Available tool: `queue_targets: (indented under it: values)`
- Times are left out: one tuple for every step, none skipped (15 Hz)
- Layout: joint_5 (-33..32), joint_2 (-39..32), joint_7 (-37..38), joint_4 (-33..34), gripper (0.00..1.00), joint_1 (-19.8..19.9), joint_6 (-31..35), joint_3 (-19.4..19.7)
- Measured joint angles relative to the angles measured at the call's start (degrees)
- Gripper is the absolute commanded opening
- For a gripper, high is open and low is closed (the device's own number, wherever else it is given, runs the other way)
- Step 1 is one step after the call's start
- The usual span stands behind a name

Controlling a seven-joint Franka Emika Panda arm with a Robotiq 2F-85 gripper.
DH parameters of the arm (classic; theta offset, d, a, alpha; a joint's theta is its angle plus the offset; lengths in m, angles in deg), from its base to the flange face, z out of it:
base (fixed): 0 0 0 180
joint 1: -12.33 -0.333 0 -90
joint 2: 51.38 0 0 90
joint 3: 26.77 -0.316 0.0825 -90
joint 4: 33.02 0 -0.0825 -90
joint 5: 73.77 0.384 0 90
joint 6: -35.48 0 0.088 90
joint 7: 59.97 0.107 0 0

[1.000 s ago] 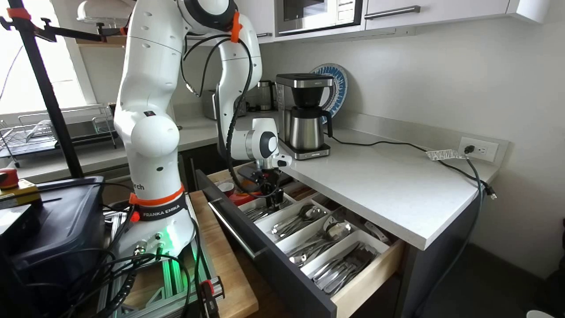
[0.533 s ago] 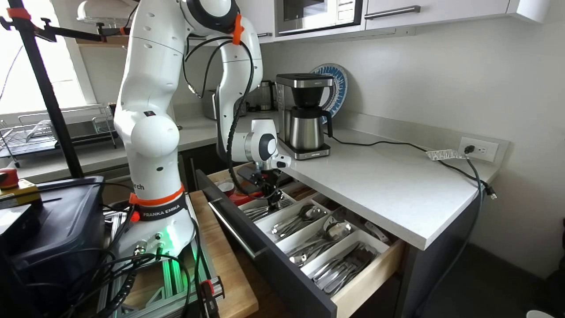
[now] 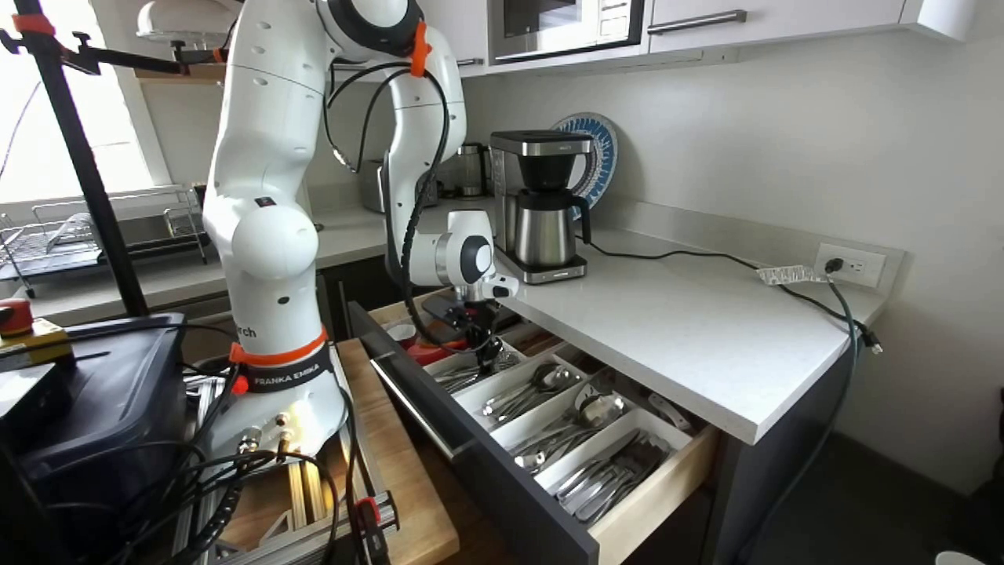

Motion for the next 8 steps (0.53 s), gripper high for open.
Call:
queue_targets:
  values:
    - [0.04,0.4,0.0,-0.08,0.02,0.07,-1.17,0.0]
    - [0.05,0.7,0.0,-0.12,0.0,0.19,-1.99,-0.12]
    - [0.05,0.83,0.0,-0.1,0.02,0.34,-2.29,-0.39]
    - [0.1,0.85,0.0,-0.03,0.02,0.53,-2.65,-0.69]
    - [0.22,0.88,-0.01,-0.04,0.02,0.6,-2.95,-0.9]
    - [0.26,0.92,-0.01,-0.11,0.02,0.61,-3.12,-1.02]
    - [0.28,0.93,-0.01,-0.11,0.18,0.73,-3.25,-1.21]
    - [0.3,0.93,-0.01,-0.05,0.33,0.96,-3.48,-1.5]
